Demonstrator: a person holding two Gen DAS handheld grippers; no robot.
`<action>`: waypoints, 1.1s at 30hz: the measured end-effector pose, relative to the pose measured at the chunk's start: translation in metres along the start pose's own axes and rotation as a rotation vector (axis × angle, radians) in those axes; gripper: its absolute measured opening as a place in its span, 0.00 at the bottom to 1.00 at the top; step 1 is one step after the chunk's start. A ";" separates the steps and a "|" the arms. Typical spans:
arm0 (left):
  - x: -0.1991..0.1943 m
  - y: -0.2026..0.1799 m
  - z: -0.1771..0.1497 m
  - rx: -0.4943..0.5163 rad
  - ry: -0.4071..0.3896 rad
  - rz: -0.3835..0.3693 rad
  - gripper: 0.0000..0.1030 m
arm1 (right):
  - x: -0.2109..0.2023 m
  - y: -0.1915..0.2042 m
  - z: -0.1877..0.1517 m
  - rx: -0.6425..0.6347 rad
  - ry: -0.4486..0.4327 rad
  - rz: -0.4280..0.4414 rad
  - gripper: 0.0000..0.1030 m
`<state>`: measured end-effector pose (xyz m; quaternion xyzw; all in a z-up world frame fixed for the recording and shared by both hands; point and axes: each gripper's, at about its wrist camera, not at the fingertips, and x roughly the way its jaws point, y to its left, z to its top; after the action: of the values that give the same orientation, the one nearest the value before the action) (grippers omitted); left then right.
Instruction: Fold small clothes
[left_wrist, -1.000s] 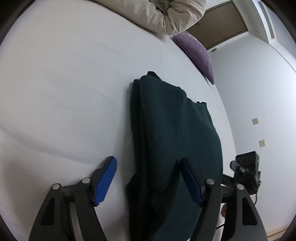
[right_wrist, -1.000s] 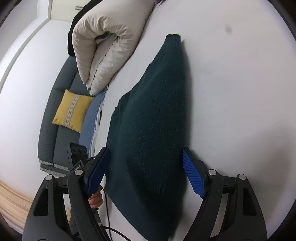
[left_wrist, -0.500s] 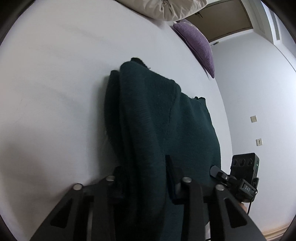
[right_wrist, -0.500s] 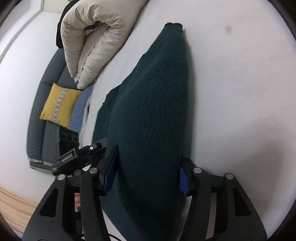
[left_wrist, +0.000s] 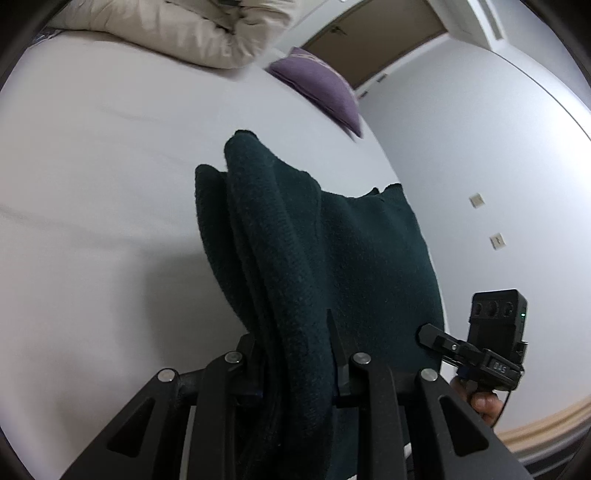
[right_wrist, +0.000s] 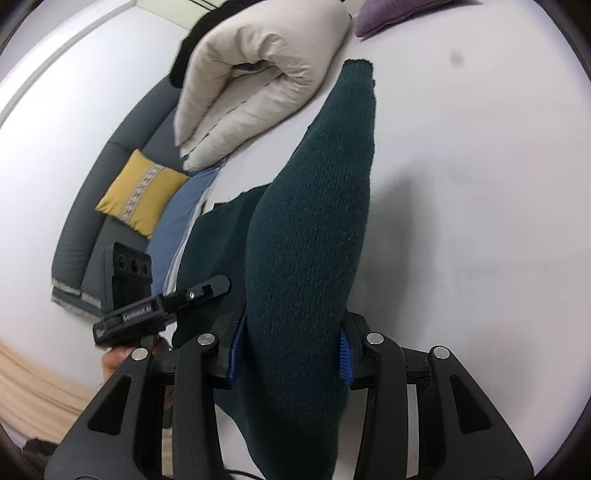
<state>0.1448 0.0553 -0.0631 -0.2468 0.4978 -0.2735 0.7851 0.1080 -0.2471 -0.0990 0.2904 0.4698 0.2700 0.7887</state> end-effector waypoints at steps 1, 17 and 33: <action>-0.003 -0.007 -0.011 0.010 0.004 -0.007 0.24 | -0.012 0.002 -0.013 -0.004 0.000 0.001 0.36; 0.047 0.030 -0.122 -0.093 0.100 0.020 0.34 | -0.060 -0.096 -0.180 0.244 0.026 0.031 0.36; -0.016 0.009 -0.142 0.050 -0.087 0.221 0.41 | -0.087 -0.080 -0.180 0.223 -0.102 -0.078 0.47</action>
<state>0.0107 0.0564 -0.1131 -0.1824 0.4803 -0.1869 0.8373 -0.0770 -0.3259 -0.1748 0.3712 0.4671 0.1702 0.7843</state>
